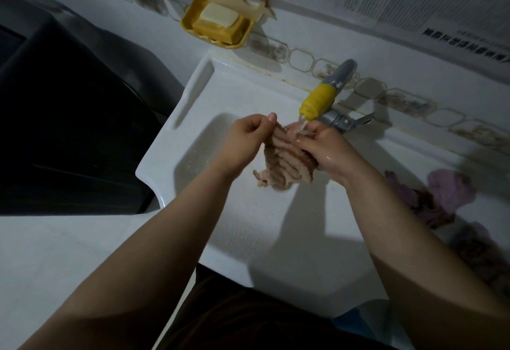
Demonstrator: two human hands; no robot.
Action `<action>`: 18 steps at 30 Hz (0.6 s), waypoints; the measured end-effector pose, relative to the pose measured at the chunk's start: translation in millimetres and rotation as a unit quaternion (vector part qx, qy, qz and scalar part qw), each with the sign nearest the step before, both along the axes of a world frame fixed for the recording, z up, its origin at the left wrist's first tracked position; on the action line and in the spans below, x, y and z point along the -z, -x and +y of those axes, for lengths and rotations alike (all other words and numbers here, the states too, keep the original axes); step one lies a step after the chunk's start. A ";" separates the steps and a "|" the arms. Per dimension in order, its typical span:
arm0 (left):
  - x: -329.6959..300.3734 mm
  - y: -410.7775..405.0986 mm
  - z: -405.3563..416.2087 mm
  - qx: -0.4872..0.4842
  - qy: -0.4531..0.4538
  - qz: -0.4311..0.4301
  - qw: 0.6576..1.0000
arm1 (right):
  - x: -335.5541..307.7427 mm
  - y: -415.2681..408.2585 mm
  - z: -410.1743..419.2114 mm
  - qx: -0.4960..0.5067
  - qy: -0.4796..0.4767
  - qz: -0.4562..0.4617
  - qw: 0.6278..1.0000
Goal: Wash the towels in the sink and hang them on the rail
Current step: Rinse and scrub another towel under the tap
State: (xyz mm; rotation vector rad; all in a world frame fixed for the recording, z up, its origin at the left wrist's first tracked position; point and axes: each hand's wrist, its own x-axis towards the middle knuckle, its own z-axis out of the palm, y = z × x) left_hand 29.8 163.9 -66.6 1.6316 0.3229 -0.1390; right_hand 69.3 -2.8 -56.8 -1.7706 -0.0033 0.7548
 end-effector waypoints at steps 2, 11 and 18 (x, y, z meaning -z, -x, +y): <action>-5.6 -4.9 1.3 -0.017 -0.002 -0.018 1.000 | -2.1 -1.7 -7.3 -0.049 0.023 0.003 0.999; -9.6 -16.6 -39.1 -0.173 0.056 0.170 0.968 | -0.4 15.7 32.8 0.232 0.099 -0.088 0.964; -5.8 -14.6 -61.4 -0.112 0.082 0.218 0.966 | -8.2 -2.9 45.5 0.189 0.220 -0.145 0.946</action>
